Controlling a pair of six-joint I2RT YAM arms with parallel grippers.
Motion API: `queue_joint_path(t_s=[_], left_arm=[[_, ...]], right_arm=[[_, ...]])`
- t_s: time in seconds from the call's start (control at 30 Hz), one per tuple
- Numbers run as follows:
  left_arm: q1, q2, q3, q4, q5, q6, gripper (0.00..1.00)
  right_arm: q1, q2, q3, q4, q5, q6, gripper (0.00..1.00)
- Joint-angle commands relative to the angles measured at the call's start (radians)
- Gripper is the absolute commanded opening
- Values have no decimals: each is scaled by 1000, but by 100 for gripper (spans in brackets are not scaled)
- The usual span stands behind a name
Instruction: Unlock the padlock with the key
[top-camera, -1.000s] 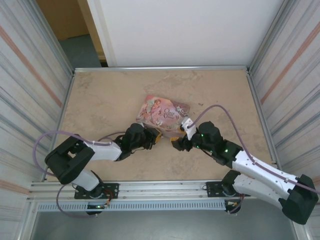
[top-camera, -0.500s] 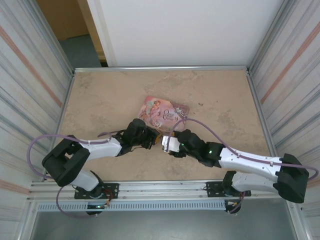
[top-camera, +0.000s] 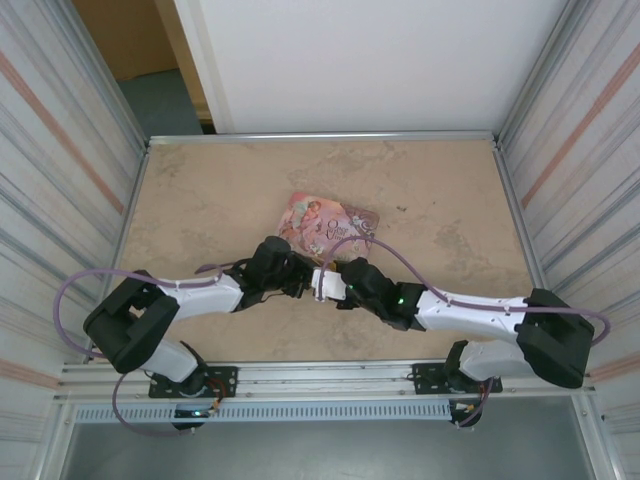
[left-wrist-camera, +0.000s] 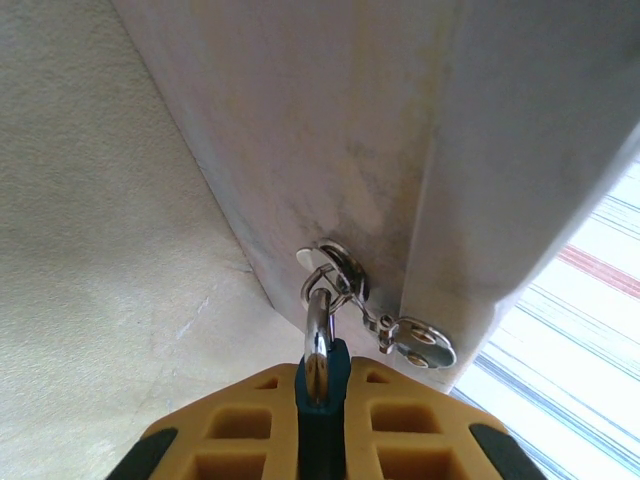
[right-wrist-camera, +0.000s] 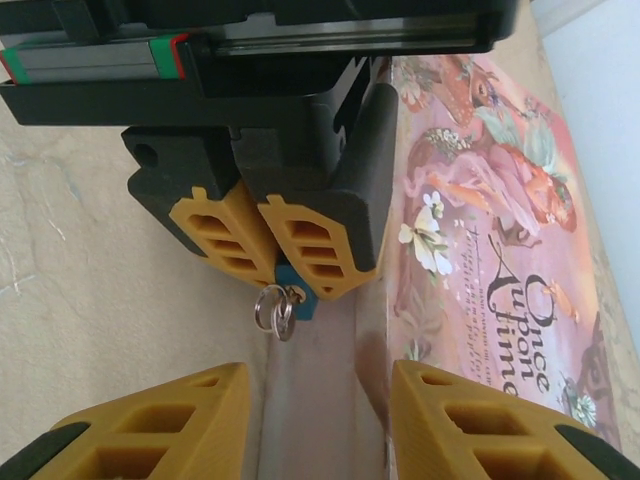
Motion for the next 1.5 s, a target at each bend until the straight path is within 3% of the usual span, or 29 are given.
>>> queue_joint_path(t_s=[0.0,0.37,0.97,1.47], left_arm=[[7,-35,22,-6,38,-15,0],[8,-34,20,-1,47,-17,0],[8,-28,15,17,55,-22,0],[8,-12,6,48,65,-20,0]], right_arm=[[10,35,0,78,6,-17,39],[6,140,0,163,28,-6,28],[-10,199,4,204,70,51,0],[-72,131,-2,211,-9,438,0]])
